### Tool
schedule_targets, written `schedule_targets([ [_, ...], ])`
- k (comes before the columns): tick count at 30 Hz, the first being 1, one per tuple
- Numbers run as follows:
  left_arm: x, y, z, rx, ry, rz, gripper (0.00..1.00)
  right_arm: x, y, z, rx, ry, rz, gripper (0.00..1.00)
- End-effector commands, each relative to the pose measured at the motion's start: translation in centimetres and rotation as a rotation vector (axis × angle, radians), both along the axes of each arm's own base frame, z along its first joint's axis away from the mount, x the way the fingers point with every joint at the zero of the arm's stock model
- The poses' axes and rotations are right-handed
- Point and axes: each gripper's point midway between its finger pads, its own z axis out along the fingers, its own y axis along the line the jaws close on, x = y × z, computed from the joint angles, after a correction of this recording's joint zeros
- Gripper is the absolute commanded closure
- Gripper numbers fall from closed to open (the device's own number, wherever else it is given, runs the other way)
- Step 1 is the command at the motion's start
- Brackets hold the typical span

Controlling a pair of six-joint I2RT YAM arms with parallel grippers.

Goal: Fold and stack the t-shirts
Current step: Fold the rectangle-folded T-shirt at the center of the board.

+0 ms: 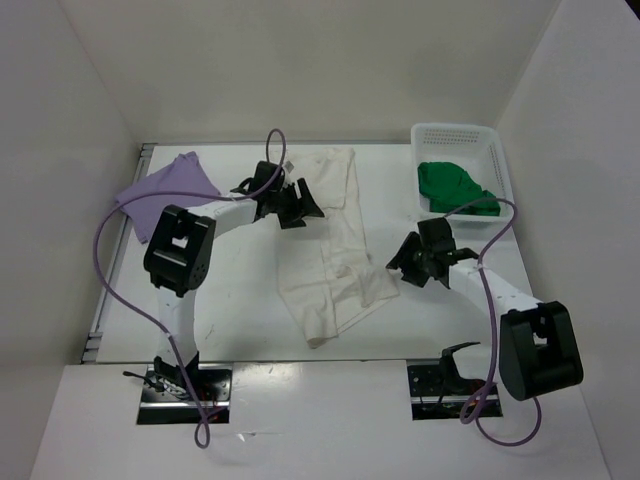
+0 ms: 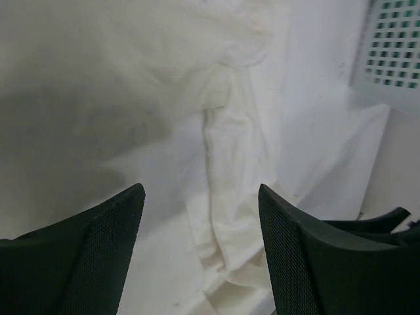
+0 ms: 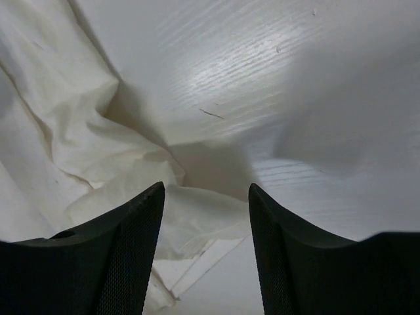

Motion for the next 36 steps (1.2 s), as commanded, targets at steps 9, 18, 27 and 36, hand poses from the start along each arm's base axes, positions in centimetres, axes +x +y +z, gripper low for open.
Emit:
schedule_targets([
  [9, 5.1, 2.4, -5.2, 0.058, 0.009, 0.014, 0.23, -2.9, 0.4, -2.2, 0.079, 0.038, 0.016, 0.43],
  [18, 10.4, 4.3, -6.7, 0.074, -0.002, 0.059, 0.23, -6.9, 5.2, -0.6, 0.256, 0.096, 0.054, 0.45],
  [27, 11.0, 5.1, -1.1, -0.023, -0.074, 0.040, 0.23, -7.9, 5.1, -0.4, 0.263, 0.069, 0.095, 0.40],
  [36, -5.8, 9.2, 3.3, 0.064, -0.061, 0.052, 0.35, -3.1, 5.9, -2.5, 0.136, 0.047, 0.205, 0.45],
])
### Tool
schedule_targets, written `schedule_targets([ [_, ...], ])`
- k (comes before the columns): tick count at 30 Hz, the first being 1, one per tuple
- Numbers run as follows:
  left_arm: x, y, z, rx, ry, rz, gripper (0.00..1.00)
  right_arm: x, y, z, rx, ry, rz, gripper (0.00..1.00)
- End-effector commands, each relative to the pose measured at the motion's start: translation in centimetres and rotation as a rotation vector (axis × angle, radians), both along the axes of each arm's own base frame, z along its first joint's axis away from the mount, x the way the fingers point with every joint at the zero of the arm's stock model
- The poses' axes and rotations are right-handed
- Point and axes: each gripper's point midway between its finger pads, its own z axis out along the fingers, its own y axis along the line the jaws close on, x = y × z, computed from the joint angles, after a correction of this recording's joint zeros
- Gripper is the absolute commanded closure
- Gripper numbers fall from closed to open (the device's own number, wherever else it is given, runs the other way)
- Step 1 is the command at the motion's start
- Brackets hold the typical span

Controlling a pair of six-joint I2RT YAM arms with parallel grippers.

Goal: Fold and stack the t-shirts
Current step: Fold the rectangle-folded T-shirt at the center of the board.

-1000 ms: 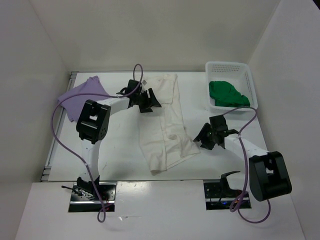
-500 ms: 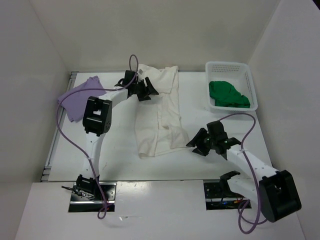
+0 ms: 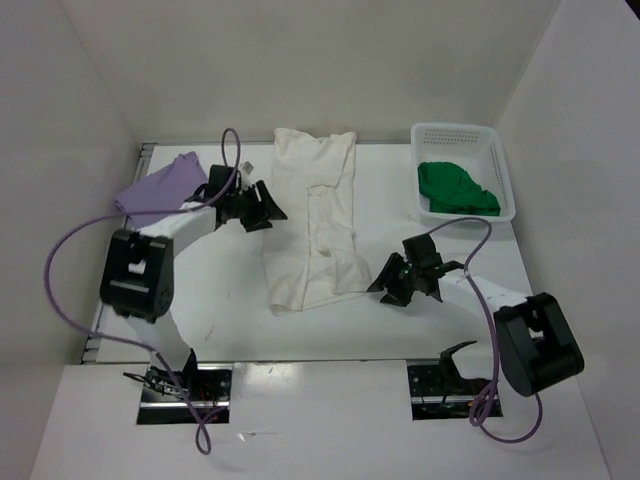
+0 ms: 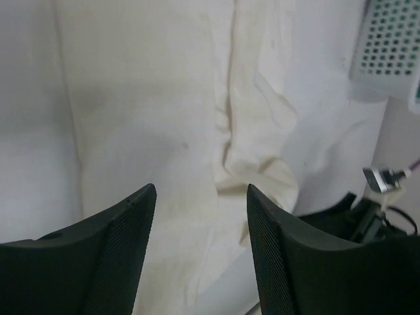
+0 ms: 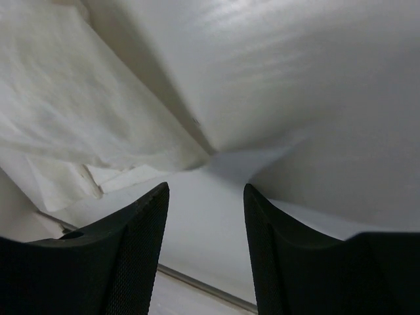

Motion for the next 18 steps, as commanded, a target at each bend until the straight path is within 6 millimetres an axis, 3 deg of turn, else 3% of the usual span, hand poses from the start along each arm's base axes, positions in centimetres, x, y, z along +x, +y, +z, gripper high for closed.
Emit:
schedule_targets([
  [1, -5.0, 0.5, 3.0, 0.028, -0.083, -0.041, 0.35, 2.9, 0.5, 0.1, -0.038, -0.105, 0.054, 0.45],
  [3, -8.1, 1.4, 1.8, 0.059, -0.009, -0.039, 0.35, 3.0, 0.7, -0.7, -0.052, -0.086, 0.061, 0.47],
  [4, -8.9, 2.2, 2.5, 0.086, -0.030, -0.010, 0.35, 3.3, 0.5, -1.0, -0.064, -0.089, 0.054, 0.47],
  [5, -11.0, 3.4, 0.7, 0.114, 0.032, 0.011, 0.35, 3.2, 0.3, -1.3, -0.075, -0.080, 0.050, 0.48],
  [7, -12.9, 4.3, 0.7, 0.119, 0.047, 0.036, 0.32, 3.3, 0.2, -1.6, -0.075, -0.079, 0.026, 0.50],
  [9, -15.6, 4.5, -1.2, 0.114, 0.135, 0.043, 0.32, 3.4, 0.1, -1.6, -0.079, -0.078, 0.013, 0.54],
  [11, -17.3, 4.3, -1.7, 0.085, 0.168, 0.040, 0.31, 3.9, -0.1, -1.6, -0.091, -0.098, 0.001, 0.59],
  [16, -19.1, 3.8, -2.3, 0.034, 0.208, 0.061, 0.31, 3.8, 0.4, -2.2, -0.090, -0.070, 0.019, 0.87],
  [18, -20.1, 2.8, -2.4, 0.022, 0.220, 0.012, 0.31, 2.8, 0.5, -2.2, -0.090, -0.036, 0.027, 0.98],
])
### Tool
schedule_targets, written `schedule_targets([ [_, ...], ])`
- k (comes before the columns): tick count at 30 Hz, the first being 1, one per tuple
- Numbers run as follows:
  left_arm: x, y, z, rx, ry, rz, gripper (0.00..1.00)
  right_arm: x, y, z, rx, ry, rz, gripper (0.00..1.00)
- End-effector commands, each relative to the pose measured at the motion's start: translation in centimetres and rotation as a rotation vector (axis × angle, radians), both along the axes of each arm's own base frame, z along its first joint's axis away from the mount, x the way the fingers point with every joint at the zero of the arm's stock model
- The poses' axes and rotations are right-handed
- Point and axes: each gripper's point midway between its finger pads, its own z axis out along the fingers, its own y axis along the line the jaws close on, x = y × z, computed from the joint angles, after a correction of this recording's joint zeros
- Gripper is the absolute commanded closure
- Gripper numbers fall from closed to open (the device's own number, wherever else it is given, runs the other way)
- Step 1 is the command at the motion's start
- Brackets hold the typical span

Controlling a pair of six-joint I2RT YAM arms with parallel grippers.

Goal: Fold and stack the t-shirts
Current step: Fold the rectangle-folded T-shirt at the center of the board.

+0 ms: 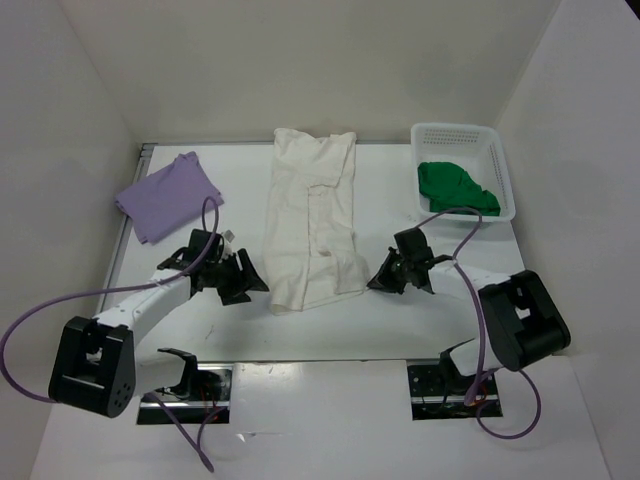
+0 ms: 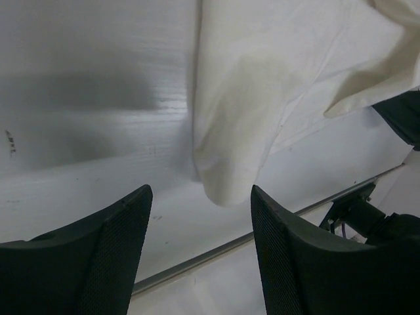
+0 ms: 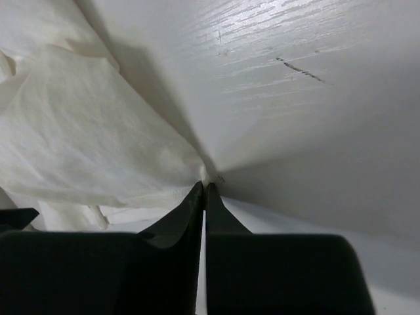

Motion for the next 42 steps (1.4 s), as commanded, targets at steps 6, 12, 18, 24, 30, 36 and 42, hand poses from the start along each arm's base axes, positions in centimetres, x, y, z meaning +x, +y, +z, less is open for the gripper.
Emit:
schedule_targets([
  [6, -0.6, -1.7, 2.7, -0.029, -0.034, -0.062, 0.29, -9.3, -1.6, 2.0, -0.029, 0.153, -0.012, 1.00],
  [12, -0.7, -2.0, 4.3, -0.028, -0.055, -0.104, 0.28, -15.8, -1.6, 3.2, 0.114, 0.242, 0.004, 0.79],
  [18, -0.5, -2.4, 5.0, 0.002, -0.080, -0.125, 0.27, -13.3, -1.2, 6.5, 0.069, 0.137, 0.045, 0.31],
  [24, -1.6, -3.7, 4.2, 0.006, -0.045, -0.210, 0.29, -9.8, 2.2, 10.3, 0.048, 0.021, 0.141, 0.58],
  [30, -1.9, -3.8, 2.7, -0.008, -0.045, -0.167, 0.29, -11.3, 12.4, 9.9, 0.158, 0.000, 0.345, 0.97],
  [36, -0.5, -4.9, 3.6, -0.059, -0.104, -0.139, 0.30, -8.4, 19.0, 9.0, 0.142, -0.097, 0.371, 0.92],
  [42, -0.1, -5.1, 2.8, -0.077, -0.110, -0.116, 0.37, -6.5, 19.2, 6.6, 0.106, -0.112, 0.304, 0.71],
])
